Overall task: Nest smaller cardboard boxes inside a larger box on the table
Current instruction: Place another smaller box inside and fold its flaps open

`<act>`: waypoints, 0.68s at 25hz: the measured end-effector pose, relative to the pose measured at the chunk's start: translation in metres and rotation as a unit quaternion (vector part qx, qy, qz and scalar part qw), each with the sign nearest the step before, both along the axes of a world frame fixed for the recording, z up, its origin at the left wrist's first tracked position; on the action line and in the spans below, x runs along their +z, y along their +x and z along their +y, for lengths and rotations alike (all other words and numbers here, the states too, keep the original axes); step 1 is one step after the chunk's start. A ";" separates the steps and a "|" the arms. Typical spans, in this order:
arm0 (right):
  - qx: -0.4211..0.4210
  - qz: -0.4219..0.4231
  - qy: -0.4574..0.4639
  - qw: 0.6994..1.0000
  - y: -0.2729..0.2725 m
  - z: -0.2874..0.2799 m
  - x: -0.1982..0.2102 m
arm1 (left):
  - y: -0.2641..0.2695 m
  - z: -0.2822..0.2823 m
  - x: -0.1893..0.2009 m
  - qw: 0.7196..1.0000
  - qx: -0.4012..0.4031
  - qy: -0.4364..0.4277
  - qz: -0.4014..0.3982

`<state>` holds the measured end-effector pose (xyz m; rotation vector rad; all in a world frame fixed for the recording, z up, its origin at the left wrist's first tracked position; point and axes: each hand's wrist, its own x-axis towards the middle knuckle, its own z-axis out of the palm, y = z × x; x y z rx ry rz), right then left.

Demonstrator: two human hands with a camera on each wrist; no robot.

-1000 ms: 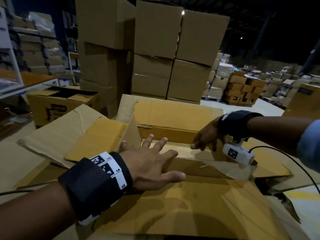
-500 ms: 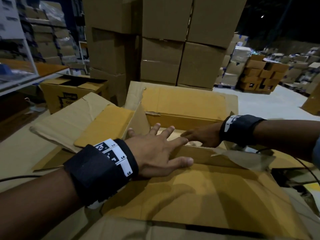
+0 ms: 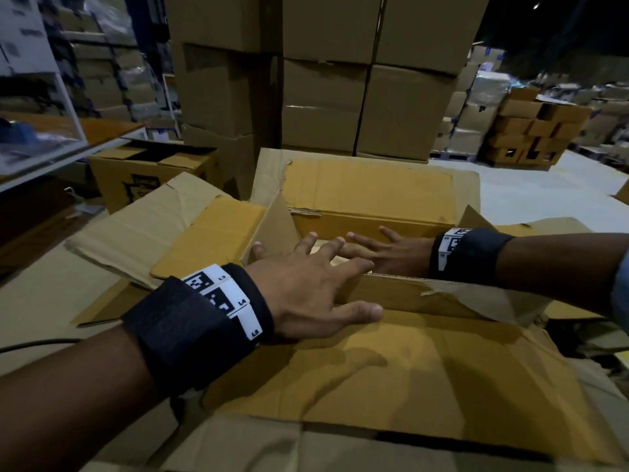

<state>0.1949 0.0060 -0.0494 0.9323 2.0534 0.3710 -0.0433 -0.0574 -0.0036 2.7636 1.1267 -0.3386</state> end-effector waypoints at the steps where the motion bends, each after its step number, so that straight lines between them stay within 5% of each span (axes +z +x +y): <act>1: -0.009 0.005 0.012 1.000 0.000 0.002 0.003 | 0.000 0.000 -0.001 1.000 0.000 0.000 -0.001; 9: 0.032 0.020 0.136 0.990 0.001 0.004 0.016 | -0.001 -0.002 -0.001 1.000 -0.001 0.009 0.004; 17: -0.157 0.075 0.242 0.955 0.030 0.030 0.067 | 0.001 0.004 -0.001 1.000 0.008 0.018 0.015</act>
